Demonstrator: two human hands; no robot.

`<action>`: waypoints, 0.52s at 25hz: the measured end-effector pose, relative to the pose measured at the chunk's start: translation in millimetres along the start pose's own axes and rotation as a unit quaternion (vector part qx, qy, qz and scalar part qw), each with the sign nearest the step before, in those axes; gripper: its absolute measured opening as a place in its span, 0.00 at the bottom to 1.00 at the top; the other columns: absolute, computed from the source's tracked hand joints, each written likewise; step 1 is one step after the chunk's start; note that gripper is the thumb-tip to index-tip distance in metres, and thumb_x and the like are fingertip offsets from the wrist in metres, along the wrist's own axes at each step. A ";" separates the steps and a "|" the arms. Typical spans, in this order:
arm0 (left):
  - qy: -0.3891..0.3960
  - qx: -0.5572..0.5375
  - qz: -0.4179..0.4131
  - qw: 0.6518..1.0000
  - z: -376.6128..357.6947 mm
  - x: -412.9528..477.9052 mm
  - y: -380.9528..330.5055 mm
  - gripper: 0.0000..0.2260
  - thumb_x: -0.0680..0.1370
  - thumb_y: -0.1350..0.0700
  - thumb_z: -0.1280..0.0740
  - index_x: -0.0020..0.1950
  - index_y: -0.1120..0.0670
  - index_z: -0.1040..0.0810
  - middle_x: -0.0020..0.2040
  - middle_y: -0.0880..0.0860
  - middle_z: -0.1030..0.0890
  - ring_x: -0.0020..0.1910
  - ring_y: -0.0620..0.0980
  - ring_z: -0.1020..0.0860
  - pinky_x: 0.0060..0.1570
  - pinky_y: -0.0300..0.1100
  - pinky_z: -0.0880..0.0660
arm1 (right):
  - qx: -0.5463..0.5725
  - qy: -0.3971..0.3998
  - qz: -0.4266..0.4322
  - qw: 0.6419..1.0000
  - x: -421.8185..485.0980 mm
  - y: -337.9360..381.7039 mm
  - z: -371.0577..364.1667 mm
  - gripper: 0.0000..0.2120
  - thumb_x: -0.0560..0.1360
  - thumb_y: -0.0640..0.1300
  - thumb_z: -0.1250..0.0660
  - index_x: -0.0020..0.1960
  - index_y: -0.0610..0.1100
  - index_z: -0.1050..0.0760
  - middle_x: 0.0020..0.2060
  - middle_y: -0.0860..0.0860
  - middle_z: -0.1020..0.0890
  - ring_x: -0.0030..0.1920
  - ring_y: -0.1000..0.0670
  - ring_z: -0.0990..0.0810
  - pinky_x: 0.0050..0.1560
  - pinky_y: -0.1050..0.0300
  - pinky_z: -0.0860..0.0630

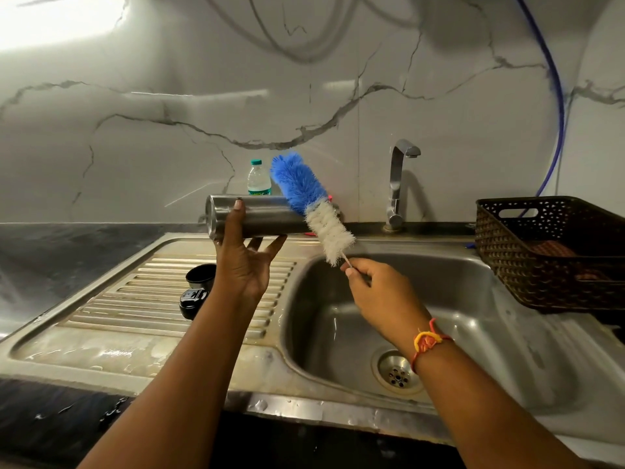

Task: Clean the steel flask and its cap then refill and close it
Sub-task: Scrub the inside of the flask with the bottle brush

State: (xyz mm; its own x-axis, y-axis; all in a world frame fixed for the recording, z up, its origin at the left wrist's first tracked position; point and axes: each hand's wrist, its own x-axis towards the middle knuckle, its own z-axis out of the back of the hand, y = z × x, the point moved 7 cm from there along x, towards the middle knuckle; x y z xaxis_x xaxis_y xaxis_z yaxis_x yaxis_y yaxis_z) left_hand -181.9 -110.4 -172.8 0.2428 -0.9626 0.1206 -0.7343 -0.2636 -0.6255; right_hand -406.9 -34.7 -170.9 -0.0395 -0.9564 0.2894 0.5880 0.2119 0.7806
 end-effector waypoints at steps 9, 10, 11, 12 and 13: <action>-0.024 0.089 0.001 0.996 -0.1 -1.3 -11.6 0.31 0.77 0.58 0.26 0.75 0.50 0.38 0.65 0.62 0.25 0.56 0.61 0.17 0.55 0.57 0.18 | -0.005 -0.017 -0.027 0.999 3.2 -8.1 4.9 0.13 0.82 0.50 0.41 0.64 0.53 0.23 0.52 0.51 0.17 0.48 0.51 0.22 0.49 0.58 0.26; -0.023 0.099 0.000 0.995 -0.8 -2.3 -11.1 0.31 0.77 0.58 0.27 0.75 0.49 0.38 0.64 0.62 0.26 0.56 0.61 0.17 0.54 0.57 0.18 | -0.008 -0.014 -0.029 0.999 4.3 -9.3 4.7 0.13 0.82 0.50 0.41 0.64 0.53 0.23 0.52 0.51 0.18 0.46 0.52 0.23 0.48 0.59 0.27; -0.022 0.110 0.000 0.994 -1.6 -3.1 -10.1 0.30 0.77 0.58 0.27 0.75 0.49 0.38 0.64 0.62 0.26 0.56 0.61 0.17 0.53 0.56 0.17 | -0.010 -0.013 -0.032 0.999 5.7 -9.8 4.2 0.13 0.82 0.50 0.41 0.64 0.53 0.23 0.52 0.51 0.18 0.46 0.53 0.24 0.47 0.59 0.28; -0.024 0.123 -0.002 0.992 -2.2 -4.2 -9.1 0.29 0.77 0.57 0.27 0.73 0.50 0.38 0.64 0.62 0.26 0.56 0.61 0.17 0.52 0.55 0.17 | -0.013 -0.013 -0.034 0.999 6.8 -10.0 4.4 0.13 0.82 0.50 0.41 0.64 0.53 0.23 0.53 0.51 0.18 0.46 0.53 0.25 0.47 0.60 0.29; -0.029 0.131 -0.006 0.991 -2.1 -4.7 -9.1 0.28 0.77 0.57 0.26 0.72 0.52 0.38 0.63 0.62 0.26 0.57 0.61 0.18 0.52 0.55 0.17 | -0.015 -0.011 -0.037 0.999 7.6 -10.3 4.8 0.14 0.83 0.50 0.41 0.65 0.53 0.24 0.54 0.50 0.18 0.46 0.53 0.25 0.47 0.60 0.29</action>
State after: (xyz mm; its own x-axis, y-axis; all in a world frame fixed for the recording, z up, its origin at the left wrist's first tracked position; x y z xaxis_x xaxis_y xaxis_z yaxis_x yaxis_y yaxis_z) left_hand -177.7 -103.6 -166.0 0.2929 -0.9519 0.0897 -0.5437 -0.2430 -0.8033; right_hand -417.1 -43.2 -174.2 -0.1010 -0.9646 0.2435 0.6070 0.1342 0.7833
